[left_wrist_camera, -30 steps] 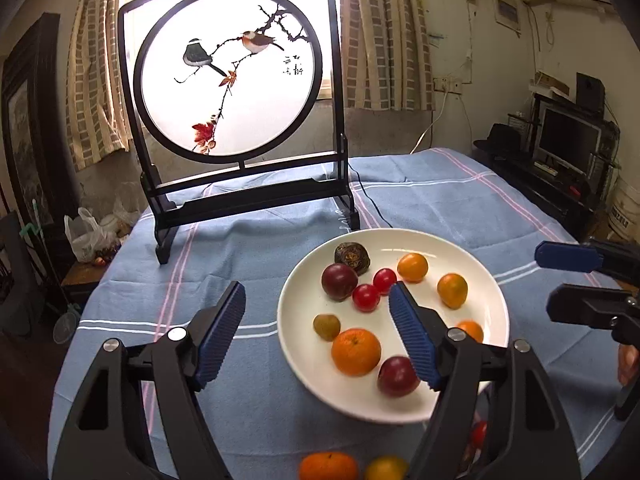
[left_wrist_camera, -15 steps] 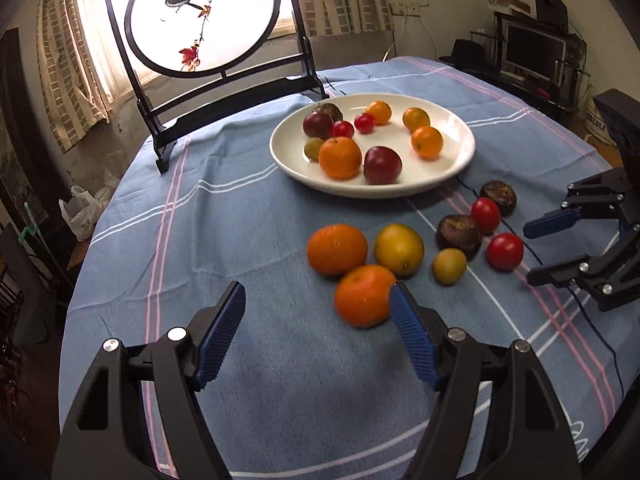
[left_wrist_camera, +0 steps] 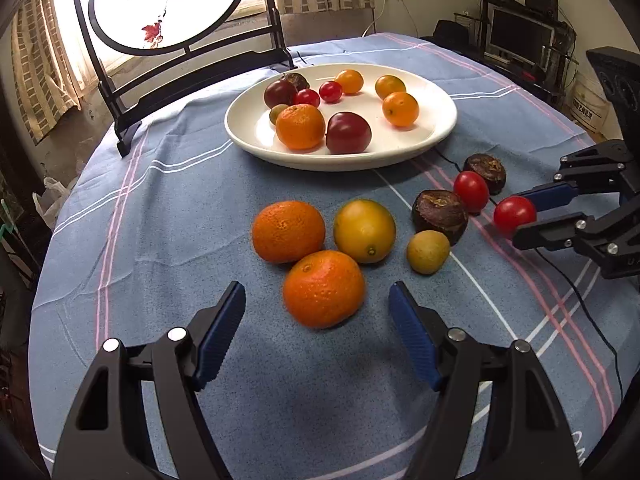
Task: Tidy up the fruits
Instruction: 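Grasp a mandarin with the left tool while the right tool grasps a red tomato, then lower the mandarin and red tomato onto the plate and open both tools, then grasp a red tomato with the left tool while the right tool grasps a dark brown fruit, then carry the red tomato and brown fruit onto the plate and open both tools, then grasp a small yellow fruit with the left tool while the right tool grasps another brown fruit, then lower the yellow fruit and brown fruit onto the plate and open both tools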
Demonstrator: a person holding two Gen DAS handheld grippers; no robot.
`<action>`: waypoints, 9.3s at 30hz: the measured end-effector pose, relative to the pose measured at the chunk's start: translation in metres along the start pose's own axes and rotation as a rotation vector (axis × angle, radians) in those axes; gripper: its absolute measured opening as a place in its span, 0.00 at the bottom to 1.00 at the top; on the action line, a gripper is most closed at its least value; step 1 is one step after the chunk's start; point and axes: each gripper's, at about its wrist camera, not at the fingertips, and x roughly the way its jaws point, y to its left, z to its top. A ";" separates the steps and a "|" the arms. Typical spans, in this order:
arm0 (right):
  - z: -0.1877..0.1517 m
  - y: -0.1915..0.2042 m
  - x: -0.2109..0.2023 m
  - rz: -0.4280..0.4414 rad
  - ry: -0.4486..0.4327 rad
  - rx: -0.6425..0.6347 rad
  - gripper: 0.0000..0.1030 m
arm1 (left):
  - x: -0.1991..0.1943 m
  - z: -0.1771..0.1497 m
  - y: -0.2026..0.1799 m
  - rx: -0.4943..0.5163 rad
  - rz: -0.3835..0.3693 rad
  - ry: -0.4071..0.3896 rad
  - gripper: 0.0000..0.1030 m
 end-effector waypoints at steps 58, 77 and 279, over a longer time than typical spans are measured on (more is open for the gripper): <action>0.127 -0.083 -0.009 -0.035 -0.299 0.095 0.29 | 0.032 0.157 0.024 -0.184 0.099 -0.178 0.41; 0.120 -0.109 0.009 -0.119 -0.298 0.184 0.50 | 0.056 0.152 0.014 -0.163 0.133 -0.148 0.64; 0.134 -0.093 0.018 -0.089 -0.269 0.111 0.41 | 0.062 0.160 0.013 -0.196 0.147 -0.144 0.24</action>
